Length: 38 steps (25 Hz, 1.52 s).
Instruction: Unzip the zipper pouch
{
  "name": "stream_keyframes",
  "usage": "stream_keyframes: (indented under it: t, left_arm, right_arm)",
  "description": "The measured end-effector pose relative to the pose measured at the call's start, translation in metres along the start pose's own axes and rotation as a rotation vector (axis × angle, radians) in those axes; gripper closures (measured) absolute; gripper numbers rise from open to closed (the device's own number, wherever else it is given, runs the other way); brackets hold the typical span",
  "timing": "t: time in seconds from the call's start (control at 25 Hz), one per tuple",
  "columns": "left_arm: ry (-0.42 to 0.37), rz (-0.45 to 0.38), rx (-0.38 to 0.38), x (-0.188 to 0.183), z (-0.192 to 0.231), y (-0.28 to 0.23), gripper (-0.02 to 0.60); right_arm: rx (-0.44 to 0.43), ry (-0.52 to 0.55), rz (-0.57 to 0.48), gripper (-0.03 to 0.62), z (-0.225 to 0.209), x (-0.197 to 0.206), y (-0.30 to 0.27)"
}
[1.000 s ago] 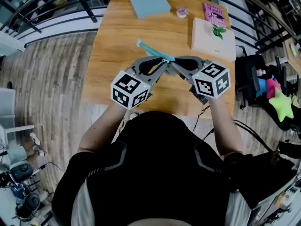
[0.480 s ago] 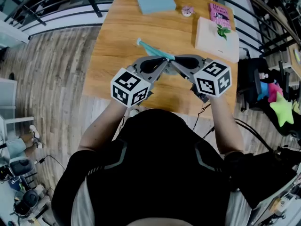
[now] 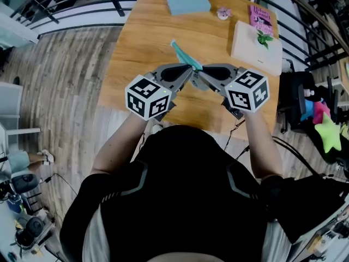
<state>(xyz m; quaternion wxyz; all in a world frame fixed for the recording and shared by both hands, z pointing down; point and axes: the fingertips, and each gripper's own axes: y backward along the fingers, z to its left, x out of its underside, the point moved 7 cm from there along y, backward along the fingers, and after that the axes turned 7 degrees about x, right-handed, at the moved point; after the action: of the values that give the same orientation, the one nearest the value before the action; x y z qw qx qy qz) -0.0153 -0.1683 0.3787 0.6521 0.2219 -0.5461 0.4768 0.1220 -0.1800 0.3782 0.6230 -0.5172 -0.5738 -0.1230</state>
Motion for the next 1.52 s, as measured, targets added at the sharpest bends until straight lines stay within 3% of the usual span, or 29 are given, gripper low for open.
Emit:
stream_keyframes:
  t: [0.12,0.32,0.64,1.52]
  left_arm:
    - [0.025,-0.008,-0.054,0.0,0.013,0.008,0.551]
    - [-0.079,0.036,-0.095,-0.006,0.02,0.017,0.551]
    - [-0.041,0.028,-0.175,-0.005,0.042,0.028,0.551]
    - [0.02,-0.007,-0.307,-0.01,0.086,0.048,0.549]
  right_arm:
    - [-0.009,-0.002,0.022,0.551,-0.001,0.002,0.0]
    - [-0.021,-0.031,0.002,0.549,-0.005,0.001,-0.002]
    - [-0.02,-0.041,0.007,0.549,-0.012,0.003,-0.009]
    - [0.022,-0.086,0.004,0.549,-0.044,0.013,0.004]
